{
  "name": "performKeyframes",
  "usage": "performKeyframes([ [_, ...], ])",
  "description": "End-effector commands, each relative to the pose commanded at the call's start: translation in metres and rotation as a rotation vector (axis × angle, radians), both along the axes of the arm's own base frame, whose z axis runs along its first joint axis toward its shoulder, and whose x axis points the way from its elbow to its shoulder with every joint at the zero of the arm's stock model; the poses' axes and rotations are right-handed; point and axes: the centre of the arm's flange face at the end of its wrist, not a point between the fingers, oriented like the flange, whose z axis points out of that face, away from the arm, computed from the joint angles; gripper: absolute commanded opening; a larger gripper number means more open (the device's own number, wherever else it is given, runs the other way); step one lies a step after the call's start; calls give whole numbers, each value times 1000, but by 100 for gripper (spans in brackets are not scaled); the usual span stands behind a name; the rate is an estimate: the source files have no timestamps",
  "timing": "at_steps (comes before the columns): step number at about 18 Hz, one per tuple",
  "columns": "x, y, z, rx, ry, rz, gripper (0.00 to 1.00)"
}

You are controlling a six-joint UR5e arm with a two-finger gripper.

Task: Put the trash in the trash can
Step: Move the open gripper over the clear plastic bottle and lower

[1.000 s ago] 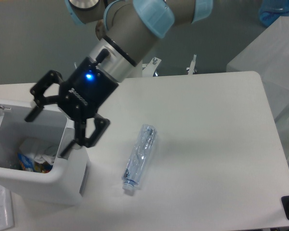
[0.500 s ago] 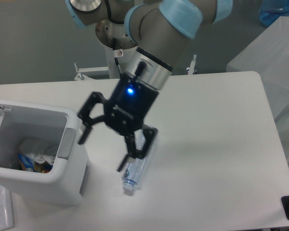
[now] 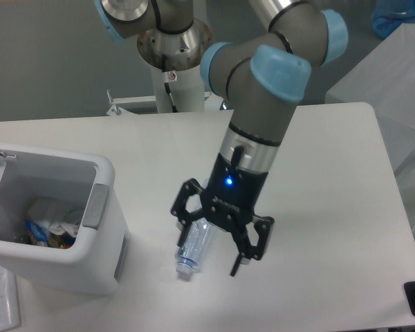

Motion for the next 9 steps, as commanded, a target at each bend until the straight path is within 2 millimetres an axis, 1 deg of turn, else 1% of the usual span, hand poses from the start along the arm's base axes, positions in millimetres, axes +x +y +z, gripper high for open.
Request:
performKeyframes([
  [1, 0, 0, -2, -5, -6, 0, 100],
  [3, 0, -1, -14, -30, -17, 10, 100],
  [5, -1, -5, -25, -110, 24, 48, 100],
  [6, 5, -2, -28, -141, 44, 55, 100],
  [7, 14, 4, -29, -152, 52, 46, 100],
  [9, 19, 8, -36, -151, -1, 101, 100],
])
